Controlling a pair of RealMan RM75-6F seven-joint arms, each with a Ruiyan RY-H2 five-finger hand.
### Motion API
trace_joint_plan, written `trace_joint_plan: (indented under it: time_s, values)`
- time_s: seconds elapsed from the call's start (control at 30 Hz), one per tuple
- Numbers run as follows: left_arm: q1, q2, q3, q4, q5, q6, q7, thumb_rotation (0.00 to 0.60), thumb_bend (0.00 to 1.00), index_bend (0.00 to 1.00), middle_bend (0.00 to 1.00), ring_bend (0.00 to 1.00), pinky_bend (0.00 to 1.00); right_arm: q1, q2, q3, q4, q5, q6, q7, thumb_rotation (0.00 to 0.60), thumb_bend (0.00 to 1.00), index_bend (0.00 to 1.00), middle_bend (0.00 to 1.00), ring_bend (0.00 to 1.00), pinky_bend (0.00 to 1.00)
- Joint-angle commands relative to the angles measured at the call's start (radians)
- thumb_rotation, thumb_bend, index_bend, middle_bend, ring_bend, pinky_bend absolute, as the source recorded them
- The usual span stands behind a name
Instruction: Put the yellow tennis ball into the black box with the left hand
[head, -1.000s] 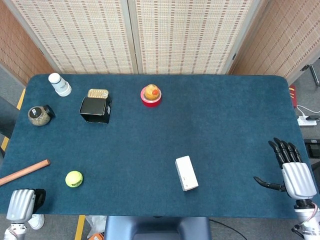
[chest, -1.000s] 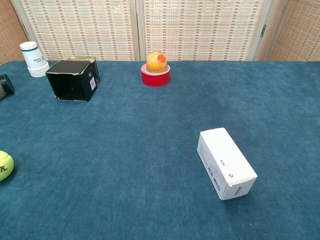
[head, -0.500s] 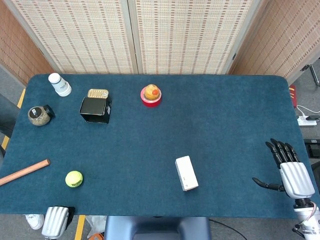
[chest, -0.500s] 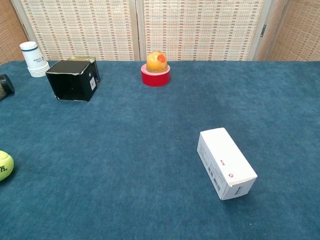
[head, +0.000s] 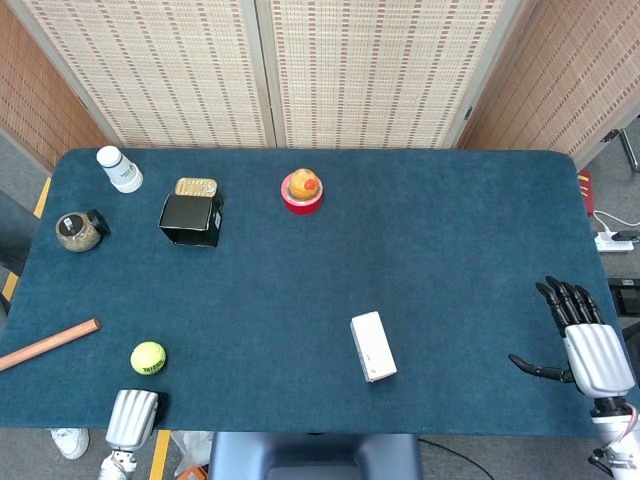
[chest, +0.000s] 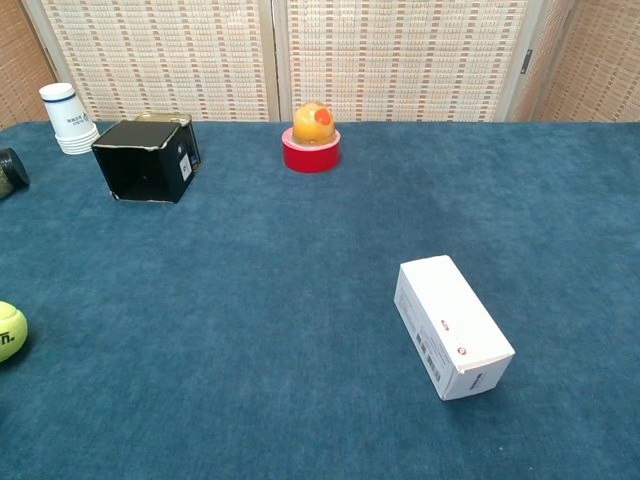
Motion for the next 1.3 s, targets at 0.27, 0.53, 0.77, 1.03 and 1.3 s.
trace_joint_plan:
  time_s: [0.27,0.53,0.77,1.03,1.3]
  values:
    - [-0.071,-0.004,-0.026,0.056,0.014,-0.011,-0.078,0.6,0.73,1.0,1.0,1.0,1.0,0.002,-0.008,0.004,-0.007,0.013,-0.005,-0.026,0.508,0.0,0.05,0.0,0.0,0.0]
    - [-0.136,0.008,-0.058,0.083,-0.006,-0.059,-0.147,0.6,0.73,1.0,1.0,1.0,1.0,0.003,-0.014,0.003,-0.012,0.018,-0.01,-0.045,0.507,0.0,0.05,0.0,0.0,0.0]
    - [-0.181,0.001,-0.061,0.122,-0.02,-0.126,-0.195,0.6,0.73,1.0,1.0,1.0,1.0,0.005,-0.021,0.008,-0.015,0.028,-0.013,-0.067,0.508,0.0,0.05,0.0,0.0,0.0]
    - [-0.276,-0.003,-0.105,0.185,-0.048,-0.201,-0.27,0.6,0.73,1.0,1.0,1.0,1.0,0.005,-0.029,0.003,-0.017,0.024,-0.014,-0.087,0.507,0.0,0.05,0.0,0.0,0.0]
    - [-0.353,0.0,-0.117,0.234,-0.057,-0.263,-0.328,0.6,0.73,1.0,1.0,1.0,1.0,0.01,-0.034,0.01,-0.019,0.042,-0.025,-0.105,0.508,0.0,0.05,0.0,0.0,0.0]
